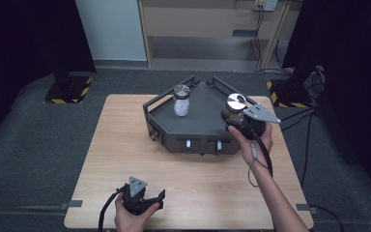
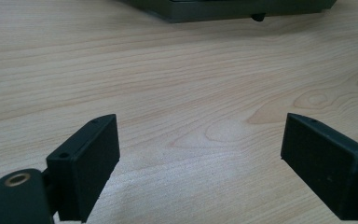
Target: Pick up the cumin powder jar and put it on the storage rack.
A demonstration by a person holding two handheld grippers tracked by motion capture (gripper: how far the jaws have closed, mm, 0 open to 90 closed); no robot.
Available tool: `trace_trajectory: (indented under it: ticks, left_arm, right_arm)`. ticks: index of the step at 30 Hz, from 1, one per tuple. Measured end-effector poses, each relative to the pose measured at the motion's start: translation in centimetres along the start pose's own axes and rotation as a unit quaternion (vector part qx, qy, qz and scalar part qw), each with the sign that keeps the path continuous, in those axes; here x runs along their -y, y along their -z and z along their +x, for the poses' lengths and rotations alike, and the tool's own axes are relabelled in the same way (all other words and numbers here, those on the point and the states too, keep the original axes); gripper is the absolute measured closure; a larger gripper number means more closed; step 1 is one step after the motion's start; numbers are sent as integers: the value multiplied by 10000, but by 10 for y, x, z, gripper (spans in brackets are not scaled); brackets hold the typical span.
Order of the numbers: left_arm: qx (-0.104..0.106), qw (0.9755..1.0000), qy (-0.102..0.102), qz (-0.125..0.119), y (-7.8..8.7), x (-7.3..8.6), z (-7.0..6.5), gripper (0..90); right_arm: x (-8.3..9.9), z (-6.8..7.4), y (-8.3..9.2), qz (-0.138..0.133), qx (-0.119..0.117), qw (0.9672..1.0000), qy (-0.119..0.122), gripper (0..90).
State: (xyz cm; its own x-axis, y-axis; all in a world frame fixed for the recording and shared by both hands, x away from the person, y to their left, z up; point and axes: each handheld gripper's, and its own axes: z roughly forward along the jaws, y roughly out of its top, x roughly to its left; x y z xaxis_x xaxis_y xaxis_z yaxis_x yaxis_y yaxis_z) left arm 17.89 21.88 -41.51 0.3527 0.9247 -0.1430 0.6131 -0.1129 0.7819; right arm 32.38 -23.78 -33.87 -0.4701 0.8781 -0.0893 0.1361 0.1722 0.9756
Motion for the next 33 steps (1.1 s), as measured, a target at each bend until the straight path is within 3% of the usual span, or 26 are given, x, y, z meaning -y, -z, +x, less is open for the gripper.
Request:
trace_trajectory:
  ticks: [9,14,23,33]
  left_arm:
    - [43,10000,-31,11,0,0,1,107]
    - [97,9999,-68,25,-1,0,0,108]
    - [127,9999,-104,22,-2,0,-2,108]
    - [153,9998,-142,53,-2,-2,-5,108]
  right_arm:
    - [-4,2,-63,387,160,9989,-190,308]
    - [-4,3,-83,680,240,9970,-291,308]
    - [-6,4,-103,1113,426,9921,-380,309]
    - [-4,4,-105,1088,463,9916,-515,308]
